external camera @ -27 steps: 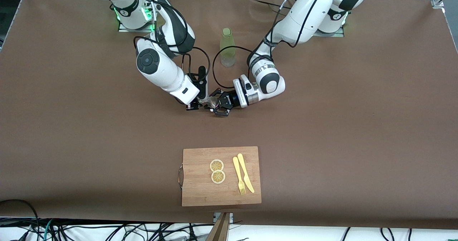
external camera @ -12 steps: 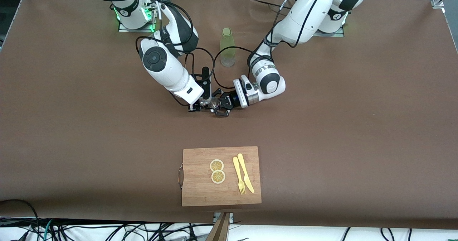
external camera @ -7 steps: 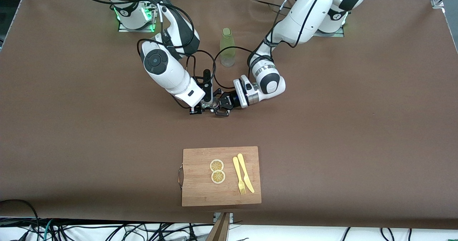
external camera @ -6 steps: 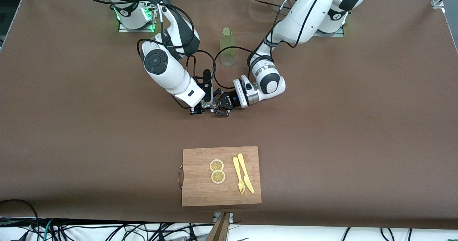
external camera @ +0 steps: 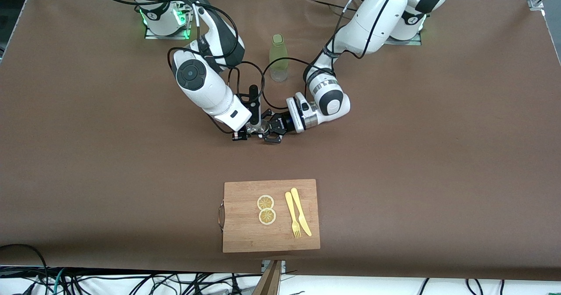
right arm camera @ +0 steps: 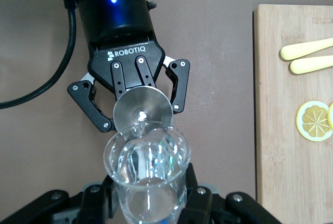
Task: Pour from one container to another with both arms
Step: 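Tilt the glass cup with the right gripper, pouring liquid into the jigger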
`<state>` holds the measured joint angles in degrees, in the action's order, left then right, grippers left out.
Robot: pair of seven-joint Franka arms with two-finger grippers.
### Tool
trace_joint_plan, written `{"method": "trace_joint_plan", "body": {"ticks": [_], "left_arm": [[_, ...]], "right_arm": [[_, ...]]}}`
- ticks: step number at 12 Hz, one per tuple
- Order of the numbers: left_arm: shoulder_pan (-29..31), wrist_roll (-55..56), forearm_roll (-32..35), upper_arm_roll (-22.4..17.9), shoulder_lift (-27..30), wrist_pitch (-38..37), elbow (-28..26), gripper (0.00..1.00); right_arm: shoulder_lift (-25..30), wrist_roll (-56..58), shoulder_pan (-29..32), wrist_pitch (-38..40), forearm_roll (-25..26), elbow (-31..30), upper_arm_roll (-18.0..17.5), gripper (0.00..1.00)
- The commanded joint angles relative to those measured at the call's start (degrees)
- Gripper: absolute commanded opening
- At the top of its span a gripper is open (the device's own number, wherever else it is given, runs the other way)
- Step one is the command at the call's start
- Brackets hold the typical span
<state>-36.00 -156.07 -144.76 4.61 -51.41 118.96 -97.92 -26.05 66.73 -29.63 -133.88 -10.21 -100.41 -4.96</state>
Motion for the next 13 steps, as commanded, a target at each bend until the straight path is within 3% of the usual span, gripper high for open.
{"method": "trace_joint_plan", "body": {"ticks": [1,9,13], "left_arm": [[-0.82,-4.07,-4.39,-0.21,-0.45,0.48,1.15,0.0],[-0.56,-4.07,-4.3,-0.21,-0.27,0.39,1.15,0.0],[-0.3,-4.16,-4.21,-0.3,-0.27,0.39,1.06,0.0]], "right_arm": [[-0.41,-1.43,-0.34,0.2,2.3,1.18,0.04,0.34],[-0.58,-3.46,0.01,0.2,2.83,1.18,0.04,0.34],[0.12,-2.75,0.98,0.46,-3.3,1.09,-0.05,0.34]]}}
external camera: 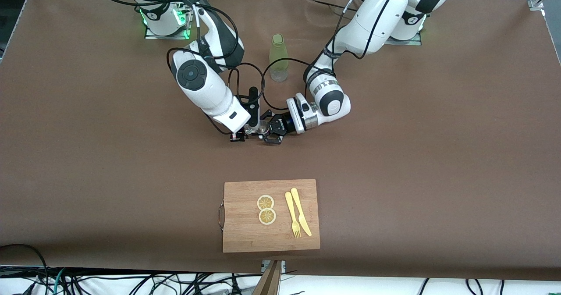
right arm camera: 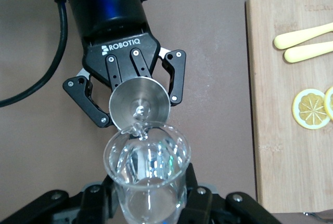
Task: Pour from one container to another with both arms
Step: 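Tilt the glass cup with the right gripper, pouring liquid into the jigger, then draw the right gripper back with the cup while the left gripper withdraws the jigger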
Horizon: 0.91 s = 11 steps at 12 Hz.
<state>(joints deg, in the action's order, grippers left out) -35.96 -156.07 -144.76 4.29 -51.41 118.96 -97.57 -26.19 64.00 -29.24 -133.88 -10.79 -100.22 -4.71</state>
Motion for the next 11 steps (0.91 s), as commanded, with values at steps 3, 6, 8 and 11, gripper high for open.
{"method": "trace_joint_plan", "body": {"ticks": [3,6,8,11], "left_arm": [[-0.34,-4.16,-3.95,-0.68,-0.18,0.39,0.62,0.0],[-0.16,-4.16,-3.86,-1.65,0.17,0.39,0.1,0.0],[0.53,-4.16,-3.77,-2.18,0.43,0.3,-0.08,0.0],[3.61,-3.54,0.96,-2.27,2.36,0.22,-1.57,0.0]], "right_arm": [[0.7,1.29,1.55,0.55,-8.7,0.82,-0.3,0.35],[2.19,6.04,5.59,1.51,-16.97,-0.06,-0.38,0.35],[2.89,7.71,9.45,3.8,-21.44,-0.15,-0.38,0.35],[3.69,15.07,16.3,7.65,-35.22,-1.55,-0.38,0.35]]}}
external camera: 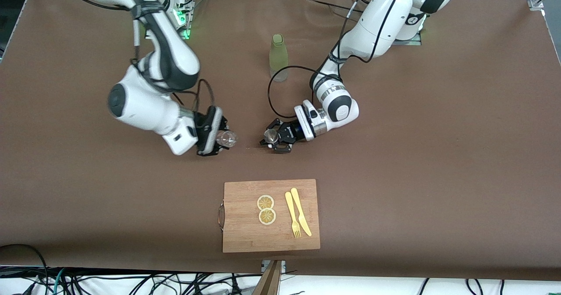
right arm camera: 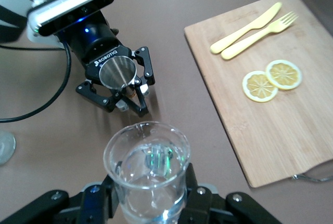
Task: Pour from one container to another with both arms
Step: 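Draw the right gripper back with the cup while the left gripper withdraws the jigger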
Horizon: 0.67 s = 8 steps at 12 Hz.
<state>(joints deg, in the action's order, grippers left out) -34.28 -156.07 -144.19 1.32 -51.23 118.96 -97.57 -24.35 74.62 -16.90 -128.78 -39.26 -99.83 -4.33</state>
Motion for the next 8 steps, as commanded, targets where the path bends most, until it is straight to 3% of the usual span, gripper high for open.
{"method": "trace_joint_plan", "body": {"ticks": [1,4,8], "left_arm": [[2.63,-3.45,1.36,0.7,2.97,0.13,-2.1,0.0],[7.8,-1.53,7.94,0.87,4.55,-0.39,-3.76,0.0],[16.24,5.23,21.28,0.96,7.01,-5.04,-6.49,0.0]], "right_arm": [[1.85,7.96,6.33,4.05,-11.06,-2.47,-0.77,0.35],[1.68,18.24,12.14,6.87,-21.27,-5.37,-0.33,0.35],[1.24,28.27,18.91,8.98,-22.0,-7.13,-0.15,0.36]]}}
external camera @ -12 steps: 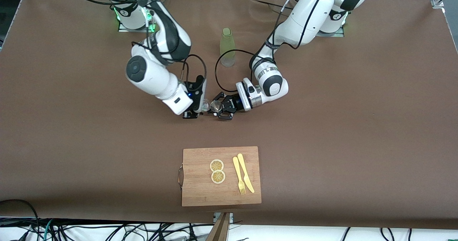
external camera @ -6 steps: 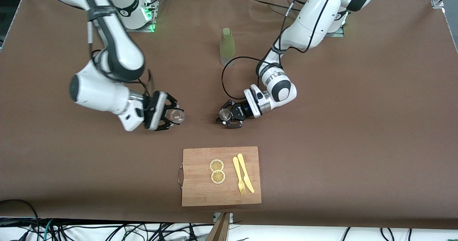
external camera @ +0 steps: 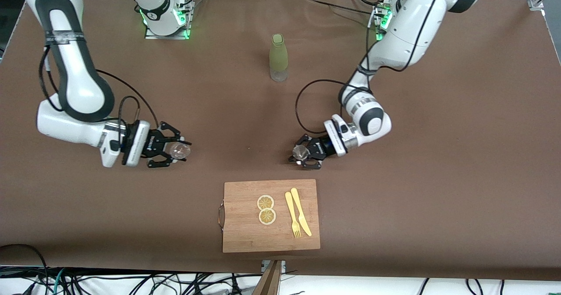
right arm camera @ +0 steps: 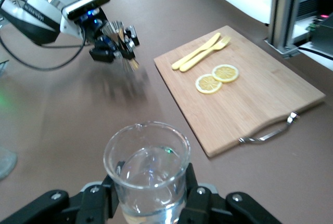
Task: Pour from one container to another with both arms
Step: 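Draw the right gripper back with the cup while the left gripper withdraws the jigger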
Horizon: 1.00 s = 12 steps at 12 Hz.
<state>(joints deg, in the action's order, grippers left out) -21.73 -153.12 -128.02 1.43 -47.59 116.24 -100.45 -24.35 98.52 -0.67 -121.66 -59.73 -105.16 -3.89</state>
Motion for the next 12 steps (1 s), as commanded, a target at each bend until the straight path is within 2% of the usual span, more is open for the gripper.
{"method": "trace_joint_plan", "body": {"ticks": [1,8,12], "left_arm": [[5.54,4.12,8.02,0.86,3.82,-4.24,-4.22,0.0],[20.56,10.99,27.09,0.68,4.79,-16.9,-6.25,0.0],[29.27,12.58,38.08,0.42,4.79,-23.06,-6.33,0.0]], "right_arm": [[1.24,7.27,4.7,2.82,-1.53,-2.5,-0.6,0.36],[-3.5,31.79,12.79,5.38,-3.2,-4.44,0.02,0.36],[-8.94,39.2,16.31,6.69,-3.55,-4.53,0.63,0.36]]}}
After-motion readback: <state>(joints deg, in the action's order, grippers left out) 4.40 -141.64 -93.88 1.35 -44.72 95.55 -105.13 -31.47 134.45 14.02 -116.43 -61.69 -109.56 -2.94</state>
